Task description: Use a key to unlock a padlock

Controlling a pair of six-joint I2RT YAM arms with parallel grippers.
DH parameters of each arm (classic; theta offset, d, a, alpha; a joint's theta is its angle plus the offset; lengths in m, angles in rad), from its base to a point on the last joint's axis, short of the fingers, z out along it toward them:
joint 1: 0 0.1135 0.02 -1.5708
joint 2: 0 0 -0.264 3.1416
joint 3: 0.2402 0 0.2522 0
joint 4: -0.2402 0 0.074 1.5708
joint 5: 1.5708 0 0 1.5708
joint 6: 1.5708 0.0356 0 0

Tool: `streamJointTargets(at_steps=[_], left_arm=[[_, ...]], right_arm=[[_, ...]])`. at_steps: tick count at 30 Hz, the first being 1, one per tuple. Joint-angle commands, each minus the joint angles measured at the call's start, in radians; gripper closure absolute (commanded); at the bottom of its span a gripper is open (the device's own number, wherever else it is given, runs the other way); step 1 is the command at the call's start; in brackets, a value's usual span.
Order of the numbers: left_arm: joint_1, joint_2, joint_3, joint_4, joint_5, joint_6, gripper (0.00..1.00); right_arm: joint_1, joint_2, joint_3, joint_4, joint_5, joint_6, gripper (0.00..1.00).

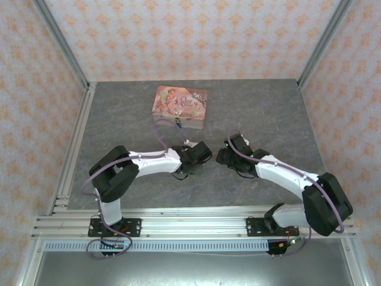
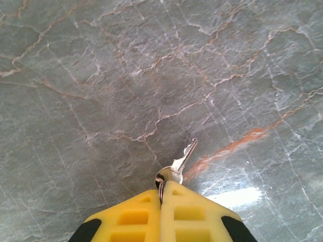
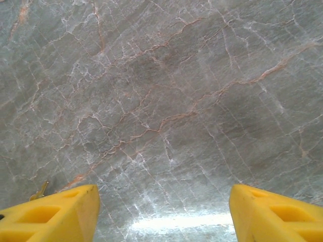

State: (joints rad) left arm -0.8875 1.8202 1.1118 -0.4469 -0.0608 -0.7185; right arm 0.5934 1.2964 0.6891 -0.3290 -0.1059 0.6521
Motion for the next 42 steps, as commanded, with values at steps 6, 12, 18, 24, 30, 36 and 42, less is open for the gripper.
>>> streamJointTargets(at_steps=[6,12,18,24,30,36,42], left_arm=[[0.024,-0.09,-0.07,0.109,0.019,0.152,1.0],[0.062,-0.131,-0.145,0.214,0.102,0.179,1.0],[0.093,-0.206,-0.2,0.269,0.153,0.221,1.0],[0.123,-0.317,-0.193,0.223,0.181,0.255,1.0],[0.155,-0.438,-0.182,0.148,0.195,0.288,1.0],[0.186,-0.585,-0.221,0.089,0.222,0.325,1.0],[0.247,-0.697,-0.282,0.06,0.302,0.344,1.0]], right_arm=[[0.006,-0.019,-0.014,0.04,-0.015,0.047,0.33],[0.005,-0.018,-0.02,0.075,-0.042,0.067,0.34],[-0.004,-0.053,-0.047,0.15,-0.134,0.104,0.38],[-0.007,-0.108,-0.037,0.238,-0.263,0.141,0.52],[-0.001,-0.108,0.032,0.24,-0.353,0.154,0.51],[0.024,-0.108,0.087,0.256,-0.443,0.171,0.45],[0.074,-0.093,0.156,0.235,-0.463,0.167,0.43]])
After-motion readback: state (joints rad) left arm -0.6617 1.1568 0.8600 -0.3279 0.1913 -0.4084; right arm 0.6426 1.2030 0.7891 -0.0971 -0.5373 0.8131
